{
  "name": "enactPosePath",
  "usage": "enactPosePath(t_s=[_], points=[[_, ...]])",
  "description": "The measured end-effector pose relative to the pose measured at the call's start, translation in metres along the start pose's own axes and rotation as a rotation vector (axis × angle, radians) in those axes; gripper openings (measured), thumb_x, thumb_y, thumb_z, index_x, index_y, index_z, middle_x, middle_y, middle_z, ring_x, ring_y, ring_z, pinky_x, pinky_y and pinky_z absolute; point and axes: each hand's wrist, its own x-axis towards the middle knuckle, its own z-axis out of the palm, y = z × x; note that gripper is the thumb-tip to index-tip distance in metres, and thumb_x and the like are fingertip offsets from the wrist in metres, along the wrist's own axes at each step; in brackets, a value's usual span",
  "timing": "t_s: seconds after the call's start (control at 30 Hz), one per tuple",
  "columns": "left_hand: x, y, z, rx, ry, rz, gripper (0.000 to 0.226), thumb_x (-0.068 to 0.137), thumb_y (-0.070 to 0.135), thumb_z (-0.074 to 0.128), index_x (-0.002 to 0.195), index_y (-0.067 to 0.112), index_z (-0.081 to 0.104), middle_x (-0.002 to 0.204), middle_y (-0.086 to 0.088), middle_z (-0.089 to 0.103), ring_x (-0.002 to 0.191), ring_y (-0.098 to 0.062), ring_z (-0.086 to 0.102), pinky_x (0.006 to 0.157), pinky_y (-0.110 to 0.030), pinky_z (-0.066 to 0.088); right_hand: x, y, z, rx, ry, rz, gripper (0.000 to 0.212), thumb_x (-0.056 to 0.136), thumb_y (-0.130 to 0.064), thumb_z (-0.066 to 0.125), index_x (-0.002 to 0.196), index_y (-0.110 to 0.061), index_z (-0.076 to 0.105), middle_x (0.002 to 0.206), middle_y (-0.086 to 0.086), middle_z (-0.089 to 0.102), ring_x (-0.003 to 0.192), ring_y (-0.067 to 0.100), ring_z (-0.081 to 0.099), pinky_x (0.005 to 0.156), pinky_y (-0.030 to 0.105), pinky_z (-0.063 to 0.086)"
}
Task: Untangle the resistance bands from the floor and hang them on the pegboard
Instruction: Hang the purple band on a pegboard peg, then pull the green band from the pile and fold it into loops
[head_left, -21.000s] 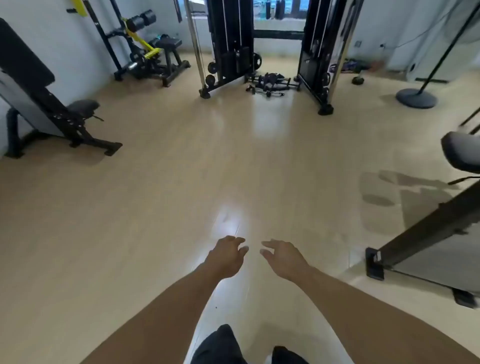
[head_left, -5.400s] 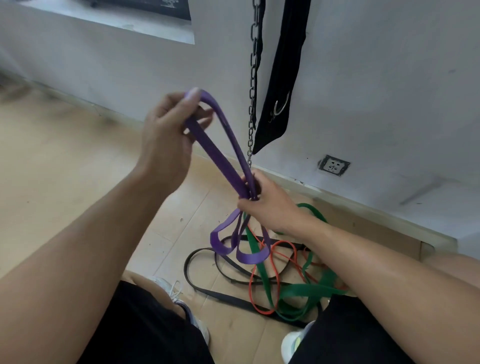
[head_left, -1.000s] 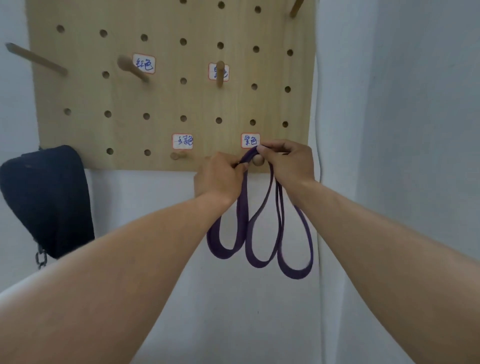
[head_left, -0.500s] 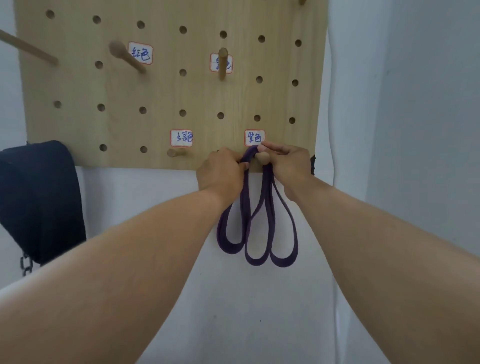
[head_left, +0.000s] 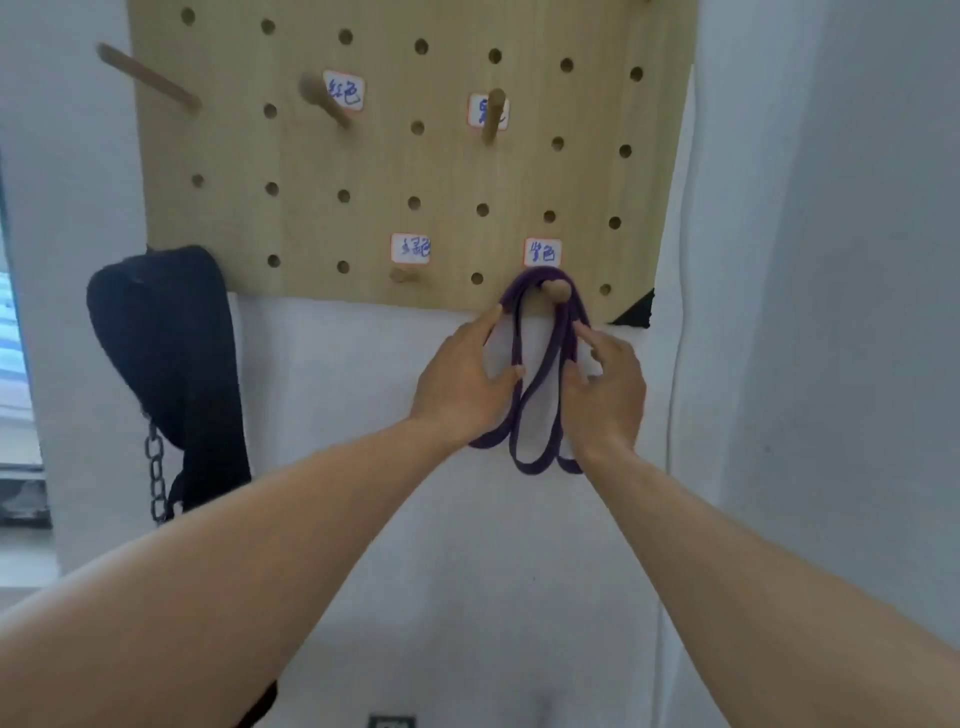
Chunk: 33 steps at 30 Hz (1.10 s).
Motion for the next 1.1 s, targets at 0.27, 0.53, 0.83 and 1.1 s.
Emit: enactPosePath(t_s=[0.27,0.53,0.83,1.1], points=[[-0.192,-0.118,-0.019,0.197,-0.291,-0.235,0.068,0.098,0.042,0.062,0.157,0.031,0.030,0.159,0.009,0.037,0.144,-0.012,0.039,0.118,-0.031,0.033,-0.213,0.079,0.038,0.011,-0.477,0.062,0.039,0.097,-0.012,0.068,0.132,-0.029,0.067,0.125,-0.016,0.062,0.099,0.006,0.066,0.084,0.035,0.060],[-0.336,-0.202,-0.061,0.288,-0.535,-0.651,0.071,0.095,0.041,0.067,0.156,0.024,0.034,0.161,0.002,0.035,0.147,-0.020,0.037,0.118,-0.038,0.035,-0.361,0.097,0.099,-0.186,-1.176,0.131,0.042,0.097,-0.010,0.064,0.136,-0.027,0.065,0.118,-0.006,0.060,0.084,0.009,0.060,0.093,0.033,0.052],[-0.436,-0.247,-0.071,0.412,-0.914,-0.835,0.064,0.091,0.039,0.070,0.148,0.020,0.047,0.152,-0.006,0.046,0.134,-0.030,0.050,0.109,-0.040,0.043,-0.524,0.153,0.100,-0.370,-1.555,0.321,0.047,0.094,-0.011,0.061,0.138,-0.027,0.063,0.136,-0.002,0.064,0.116,0.020,0.066,0.096,0.035,0.054],[-0.453,-0.252,-0.065,0.439,-1.189,-0.766,0.068,0.096,0.041,0.065,0.154,0.020,0.037,0.153,-0.007,0.047,0.138,-0.029,0.046,0.108,-0.038,0.039,-0.587,0.206,0.087,-0.701,-1.940,0.150,0.053,0.089,-0.011,0.057,0.139,-0.030,0.057,0.140,-0.003,0.059,0.128,0.031,0.061,0.098,0.043,0.055]])
